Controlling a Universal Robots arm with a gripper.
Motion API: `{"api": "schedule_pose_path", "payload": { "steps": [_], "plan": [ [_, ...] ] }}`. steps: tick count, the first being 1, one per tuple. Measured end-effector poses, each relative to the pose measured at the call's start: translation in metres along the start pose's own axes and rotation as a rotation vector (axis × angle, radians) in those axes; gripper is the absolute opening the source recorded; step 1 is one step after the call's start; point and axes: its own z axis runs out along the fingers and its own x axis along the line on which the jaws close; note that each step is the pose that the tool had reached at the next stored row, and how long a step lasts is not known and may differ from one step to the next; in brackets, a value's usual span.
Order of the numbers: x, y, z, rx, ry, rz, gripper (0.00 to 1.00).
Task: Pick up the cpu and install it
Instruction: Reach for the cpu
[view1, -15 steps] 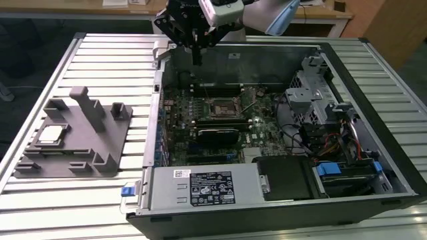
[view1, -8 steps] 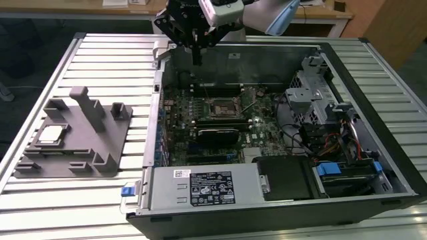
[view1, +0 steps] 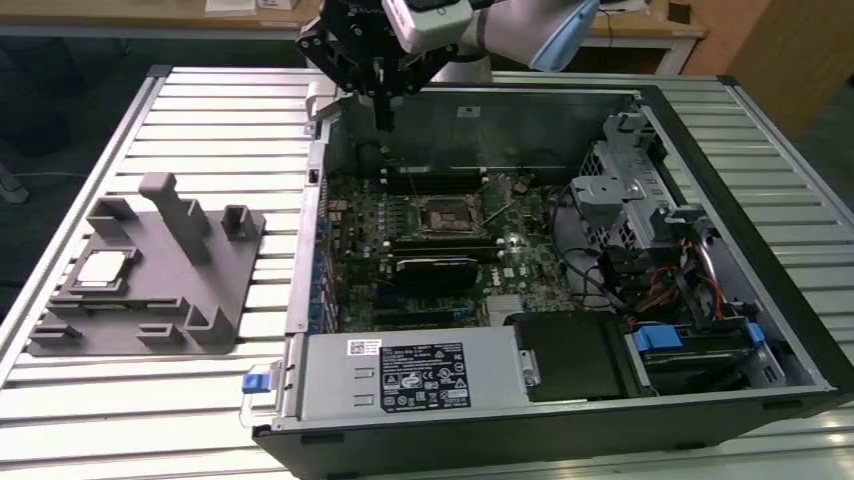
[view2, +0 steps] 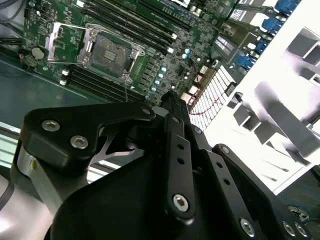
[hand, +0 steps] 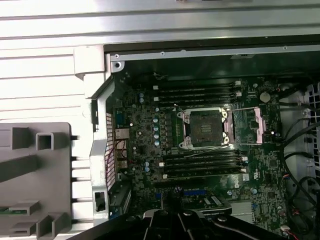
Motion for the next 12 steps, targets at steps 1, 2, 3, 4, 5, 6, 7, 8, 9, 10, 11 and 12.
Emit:
{"api": "schedule_pose_path", "payload": {
  "steps": [1, 2, 3, 4, 5, 6, 7, 8, 9, 10, 11, 12],
  "plan": [
    [0.0019, -0.0001, 0.0, -0.0001, -0.0003, 0.0, 0.11],
    [0.004, -0.0003, -0.0001, -0.0001, -0.0006, 0.0, 0.11],
    [0.0061, -0.0005, -0.0002, -0.0001, -0.001, 0.0, 0.11],
    [0.0083, -0.0006, -0.0003, -0.0001, -0.0013, 0.0, 0.11],
    [0.0104, -0.0008, -0.0003, -0.0001, -0.0017, 0.0, 0.11],
    [0.0127, -0.001, -0.0004, -0.0001, -0.0021, 0.0, 0.11],
    [0.0152, -0.0011, -0.0004, -0.0002, -0.0027, 0.0, 0.11],
    [0.0177, -0.0013, -0.0005, -0.0002, -0.0032, 0.0, 0.11],
    [0.02, -0.0015, -0.0005, -0.0004, -0.0037, 0.0, 0.11],
    [0.0222, -0.0017, -0.0006, -0.0004, -0.0041, 0.0, 0.11],
    [0.0245, -0.0019, -0.0007, -0.0004, -0.0045, 0.0, 0.11],
    [0.0266, -0.002, -0.0007, -0.0004, -0.0048, 0.0, 0.11]
  ]
}}
